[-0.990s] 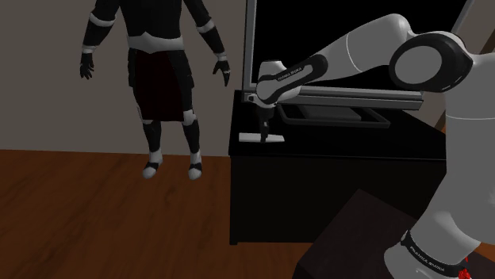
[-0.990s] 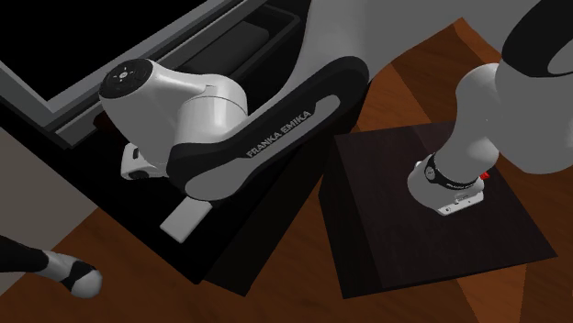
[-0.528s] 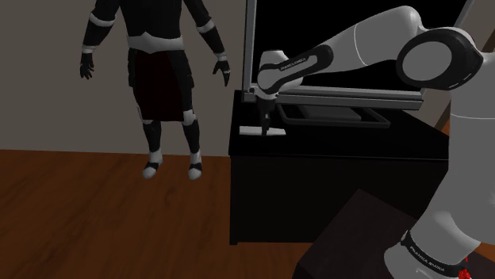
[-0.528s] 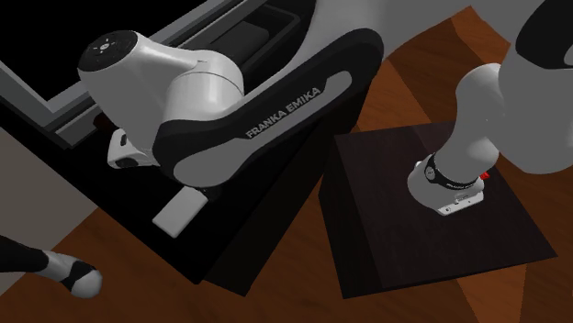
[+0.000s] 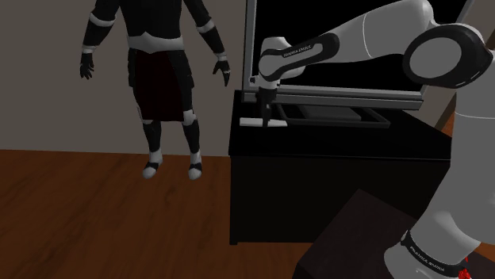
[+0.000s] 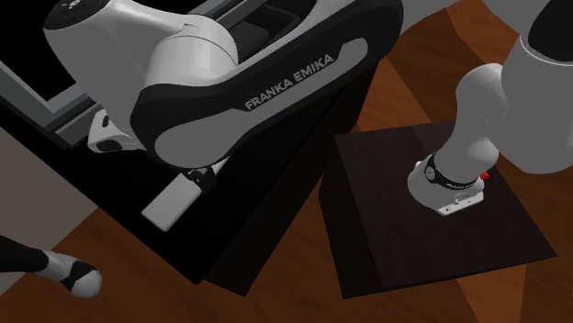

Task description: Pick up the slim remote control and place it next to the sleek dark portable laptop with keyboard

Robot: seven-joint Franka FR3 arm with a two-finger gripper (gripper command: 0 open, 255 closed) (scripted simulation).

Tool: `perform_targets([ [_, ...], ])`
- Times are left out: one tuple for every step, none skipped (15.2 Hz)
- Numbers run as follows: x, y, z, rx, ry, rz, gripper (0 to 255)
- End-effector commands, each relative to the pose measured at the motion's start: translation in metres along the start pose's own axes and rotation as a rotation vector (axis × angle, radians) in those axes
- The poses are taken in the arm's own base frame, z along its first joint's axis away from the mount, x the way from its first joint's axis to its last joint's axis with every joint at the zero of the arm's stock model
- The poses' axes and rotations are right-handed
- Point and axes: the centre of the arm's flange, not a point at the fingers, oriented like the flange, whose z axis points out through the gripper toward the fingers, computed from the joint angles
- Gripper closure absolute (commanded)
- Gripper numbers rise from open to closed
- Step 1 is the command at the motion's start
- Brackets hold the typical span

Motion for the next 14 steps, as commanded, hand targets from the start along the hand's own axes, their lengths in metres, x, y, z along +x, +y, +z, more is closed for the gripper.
perform_targets([
  [0.0,-0.001,-0.01,0.0,0.0,0.0,255],
  [0.0,-0.001,-0.015,0.0,0.0,0.0,255],
  [0.001,-0.001,-0.021,0.0,0.0,0.0,255],
  [0.001,-0.001,-0.026,0.0,0.0,0.0,255],
  [0.001,-0.001,-0.03,0.0,0.0,0.0,255],
  [-0.012,0.001,-0.03,0.0,0.0,0.0,255],
  [-0.025,0.003,-0.031,0.0,0.0,0.0,255],
  [-0.039,0.005,-0.031,0.0,0.0,0.0,255],
  [-0.052,0.007,-0.031,0.0,0.0,0.0,255],
  [-0.065,0.009,-0.031,0.0,0.0,0.0,255],
  [-0.078,0.011,-0.031,0.0,0.0,0.0,255],
  [-0.091,0.013,-0.031,0.0,0.0,0.0,255],
  [-0.104,0.016,-0.032,0.0,0.0,0.0,255],
  [-0.117,0.018,-0.032,0.0,0.0,0.0,255],
])
